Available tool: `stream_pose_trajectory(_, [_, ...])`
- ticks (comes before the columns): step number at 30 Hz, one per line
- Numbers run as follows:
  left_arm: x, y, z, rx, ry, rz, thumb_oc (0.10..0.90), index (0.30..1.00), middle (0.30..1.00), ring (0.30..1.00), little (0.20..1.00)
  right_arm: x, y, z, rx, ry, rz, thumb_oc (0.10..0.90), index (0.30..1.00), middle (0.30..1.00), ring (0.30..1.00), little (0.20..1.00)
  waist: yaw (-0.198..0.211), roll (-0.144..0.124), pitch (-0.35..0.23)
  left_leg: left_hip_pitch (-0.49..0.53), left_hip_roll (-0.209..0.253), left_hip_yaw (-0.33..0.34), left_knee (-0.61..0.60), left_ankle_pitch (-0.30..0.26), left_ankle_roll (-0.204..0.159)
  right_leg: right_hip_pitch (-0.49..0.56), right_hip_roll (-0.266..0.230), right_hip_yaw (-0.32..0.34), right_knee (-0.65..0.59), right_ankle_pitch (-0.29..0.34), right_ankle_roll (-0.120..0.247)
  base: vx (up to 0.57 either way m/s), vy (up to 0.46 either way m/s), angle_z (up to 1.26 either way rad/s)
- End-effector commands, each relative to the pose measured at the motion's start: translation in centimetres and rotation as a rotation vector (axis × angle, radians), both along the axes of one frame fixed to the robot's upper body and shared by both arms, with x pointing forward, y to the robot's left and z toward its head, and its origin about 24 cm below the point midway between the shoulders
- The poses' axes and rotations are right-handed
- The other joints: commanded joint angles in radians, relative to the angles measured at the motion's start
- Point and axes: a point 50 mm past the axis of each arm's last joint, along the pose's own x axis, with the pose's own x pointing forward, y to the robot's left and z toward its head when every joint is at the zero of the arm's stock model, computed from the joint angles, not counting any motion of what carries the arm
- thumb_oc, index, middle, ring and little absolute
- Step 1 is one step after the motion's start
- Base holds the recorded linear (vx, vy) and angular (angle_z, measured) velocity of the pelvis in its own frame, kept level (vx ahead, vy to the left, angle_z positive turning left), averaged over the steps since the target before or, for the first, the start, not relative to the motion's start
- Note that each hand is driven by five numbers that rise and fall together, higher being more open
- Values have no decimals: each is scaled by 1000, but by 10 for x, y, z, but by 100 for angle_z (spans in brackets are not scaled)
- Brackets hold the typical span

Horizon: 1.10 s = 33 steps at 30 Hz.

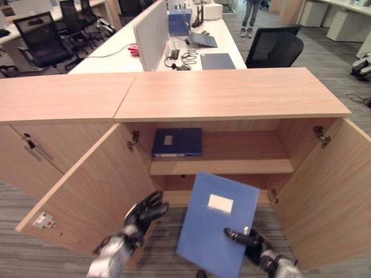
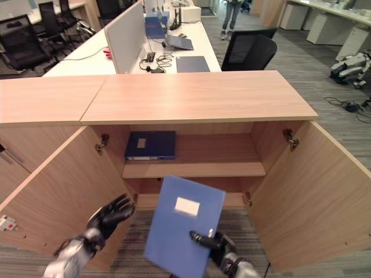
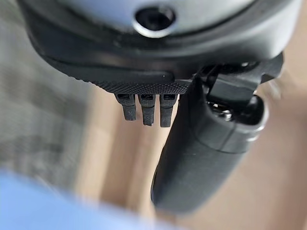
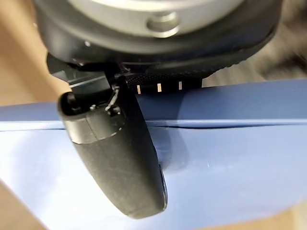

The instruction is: Put the empty folder in the office cabinet

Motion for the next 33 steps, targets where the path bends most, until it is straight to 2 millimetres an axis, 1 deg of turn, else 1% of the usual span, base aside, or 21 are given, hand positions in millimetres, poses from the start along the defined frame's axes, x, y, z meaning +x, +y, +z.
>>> stream_pose_trajectory(1, [33,17,20,56,-112,61,800,900,900,900,900,58,12,45,-96,-278,114,400,300,300,300,300,18,-5,13,82,3,-29,-5,-134,-39,-82,-104,-51,89,139,61,30,83,-14])
stream_pose_trajectory(4, [13,23,-2,41,4,160,800,900,900,900,900,61,6,44,-129,-268,89,400,300,300,300,300,21,3,31,101,1,-17,-5,-141,-22,-127,-145,-80,221,181,51,43,118,-9])
stream_pose_trajectory(6, [8,25,-6,37,30,183,800,900,900,900,900,62,5,44,-133,-265,84,400,300,300,300,300,23,5,37,105,3,-10,-5,-143,-20,-144,-157,-95,262,184,47,30,70,-9])
stream_pose_trajectory(7, [-4,29,-16,36,91,228,800,900,900,900,900,64,6,42,-141,-258,75,400,300,300,300,300,33,12,41,110,9,2,-5,-146,-23,-156,-178,-132,284,171,37,63,69,-12])
stream_pose_trajectory(8, [-10,30,-20,29,119,254,800,900,900,900,900,64,6,42,-143,-255,76,400,300,300,300,300,34,9,42,118,4,6,-5,-153,-23,-155,-202,-158,286,161,36,152,83,-24])
stream_pose_trajectory(9, [-28,33,-31,25,199,307,800,900,900,900,900,66,6,41,-124,-248,47,400,300,300,300,300,43,9,32,121,4,17,-5,-163,-29,-157,-220,-201,229,165,38,154,21,-25])
stream_pose_trajectory(11, [-41,32,-40,12,257,356,800,900,900,900,900,70,7,42,-75,-260,-9,400,300,300,300,300,43,18,36,122,13,12,-5,-166,-39,-192,-191,-203,165,161,39,146,-51,-31])
stream_pose_trajectory(12, [-58,28,-49,12,342,355,800,900,900,900,900,75,12,45,23,-285,-102,400,300,300,300,300,35,17,47,129,11,0,-5,-172,-48,-223,-157,-181,30,210,56,162,-93,-23])
stream_pose_trajectory(15, [-73,23,-58,19,435,311,800,900,900,900,900,86,32,50,317,-333,-287,400,300,300,300,300,19,8,67,158,4,-11,-5,-191,-60,-263,-119,-148,-136,304,86,229,-86,-7])
stream_pose_trajectory(16, [-79,24,-61,54,485,214,800,900,900,900,900,92,39,54,383,-352,-303,400,300,300,300,300,1,-2,74,187,-1,-27,-5,-207,-70,-285,-94,-123,-232,354,103,334,-98,20])
stream_pose_trajectory(18, [-84,36,-57,102,504,159,800,900,900,900,900,95,33,71,413,-434,-283,400,300,300,300,300,-22,-14,64,220,-4,-63,-5,-236,-81,-280,-79,-101,-305,391,107,424,-147,39])
stream_pose_trajectory(19, [-87,44,-55,121,504,176,800,900,900,900,900,95,29,77,426,-471,-293,400,300,300,300,300,-23,-16,54,226,-6,-75,-5,-248,-83,-270,-80,-104,-303,408,102,298,-113,67])
stream_pose_trajectory(20, [-88,44,-55,121,504,176,800,900,900,900,900,94,29,77,426,-470,-293,400,300,300,300,300,-24,-16,54,227,-5,-76,-5,-248,-83,-269,-80,-106,-303,407,102,311,-162,80])
stream_pose_trajectory(21, [-94,47,-55,123,518,223,800,900,900,900,900,97,22,88,449,-541,-317,400,300,300,300,300,-32,-10,43,227,11,-93,-5,-254,-86,-274,-73,-105,-288,421,95,208,-116,93])
stream_pose_trajectory(22, [-94,47,-55,123,517,223,800,900,900,900,900,97,22,88,449,-541,-317,400,300,300,300,300,-34,-9,41,226,12,-95,-5,-254,-86,-276,-73,-107,-287,420,95,420,-257,87])
stream_pose_trajectory(23, [-97,47,-56,120,526,246,800,900,900,900,900,102,17,101,462,-608,-339,400,300,300,300,300,-42,3,39,216,37,-111,-5,-256,-93,-304,-67,-121,-251,404,79,293,-187,67])
stream_pose_trajectory(26, [-108,45,-59,136,585,221,800,900,900,900,900,110,8,120,478,-690,-370,400,300,300,300,300,-48,30,42,192,72,-122,-5,-259,-109,-343,-57,-138,-210,373,56,308,-199,24])
stream_pose_trajectory(27, [-111,43,-61,139,612,201,800,900,900,900,900,116,6,136,491,-754,-356,400,300,300,300,300,-54,45,47,148,92,-122,-5,-250,-123,-388,-51,-143,-195,355,44,175,-153,0])
stream_pose_trajectory(28, [-111,44,-61,139,611,201,800,900,900,900,900,116,6,136,491,-754,-356,400,300,300,300,300,-54,41,45,143,88,-123,-5,-246,-123,-392,-55,-142,-195,358,44,151,-160,12])
stream_pose_trajectory(32, [-97,35,-62,127,574,170,800,900,900,900,900,128,6,165,504,-856,-327,400,300,300,300,300,-47,61,65,66,110,-122,-5,-222,-145,-447,-45,-146,-175,315,19,106,-125,20])
stream_pose_trajectory(33, [-91,31,-62,131,558,148,800,900,900,900,900,132,7,174,514,-889,-325,400,300,300,300,300,-47,66,75,48,111,-126,-5,-204,-151,-463,-48,-149,-167,307,15,88,-122,9])
